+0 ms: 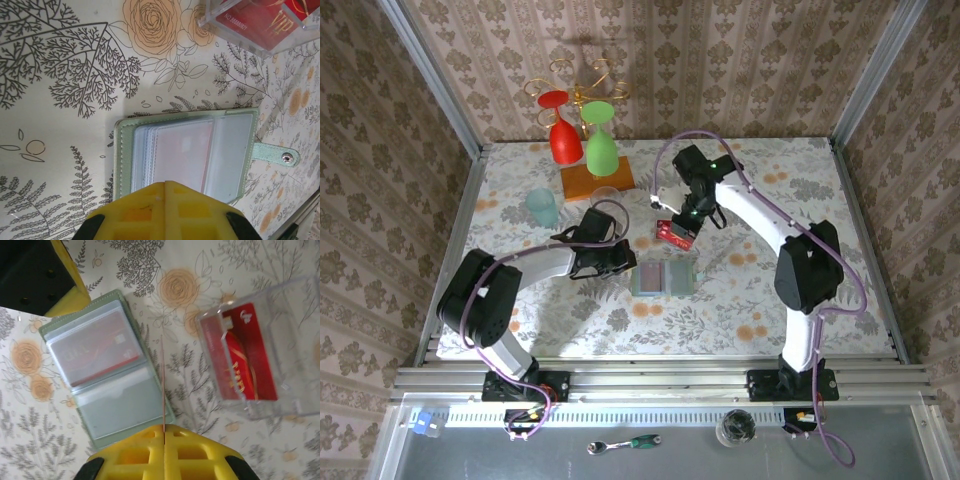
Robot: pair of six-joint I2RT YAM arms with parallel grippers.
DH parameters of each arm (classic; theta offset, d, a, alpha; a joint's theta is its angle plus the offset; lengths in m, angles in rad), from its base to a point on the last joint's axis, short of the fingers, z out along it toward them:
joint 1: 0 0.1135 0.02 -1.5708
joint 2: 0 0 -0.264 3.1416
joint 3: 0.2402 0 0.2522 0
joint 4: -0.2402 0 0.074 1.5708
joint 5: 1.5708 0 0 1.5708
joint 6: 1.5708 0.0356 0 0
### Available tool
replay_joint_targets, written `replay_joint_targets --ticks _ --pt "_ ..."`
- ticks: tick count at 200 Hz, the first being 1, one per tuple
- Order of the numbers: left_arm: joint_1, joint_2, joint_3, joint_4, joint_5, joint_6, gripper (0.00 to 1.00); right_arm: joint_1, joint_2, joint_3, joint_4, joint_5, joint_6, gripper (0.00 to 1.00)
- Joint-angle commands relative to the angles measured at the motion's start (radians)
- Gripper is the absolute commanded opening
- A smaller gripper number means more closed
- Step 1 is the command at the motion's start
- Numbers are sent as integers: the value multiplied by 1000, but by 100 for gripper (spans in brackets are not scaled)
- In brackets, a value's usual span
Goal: Take the credit cards out of the card holder
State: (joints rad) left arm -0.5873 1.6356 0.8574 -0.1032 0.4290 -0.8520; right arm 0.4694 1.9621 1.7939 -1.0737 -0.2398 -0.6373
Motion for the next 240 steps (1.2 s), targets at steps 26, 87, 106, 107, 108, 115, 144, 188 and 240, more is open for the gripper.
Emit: replay_joint_targets --ticks 26,87,106,107,108,115,144,188,240 --pt "12 -23 16 -42 -19 24 1 -8 147 218 -168 48 -177 2" --pt "17 -22 31 -71 -30 30 1 -24 312 481 -275 122 -234 2" --pt "17 -19 31 -76 -32 27 1 -30 339 523 -272 146 -241 2" --pt "17 -19 31 -75 -32 26 1 -31 340 525 -271 148 -241 2" --pt "17 -18 32 -75 -32 26 1 -31 342 526 -270 149 -242 2" --pt "17 -17 32 -79 -32 27 1 -31 350 537 -270 155 -247 2" --pt "17 -13 40 -93 -35 27 1 -31 378 557 -267 158 -262 2" --pt "17 -4 42 -96 -38 18 1 -32 400 562 -258 140 -265 2" --pt "17 3 43 -98 -39 12 1 -32 428 556 -269 131 -258 4"
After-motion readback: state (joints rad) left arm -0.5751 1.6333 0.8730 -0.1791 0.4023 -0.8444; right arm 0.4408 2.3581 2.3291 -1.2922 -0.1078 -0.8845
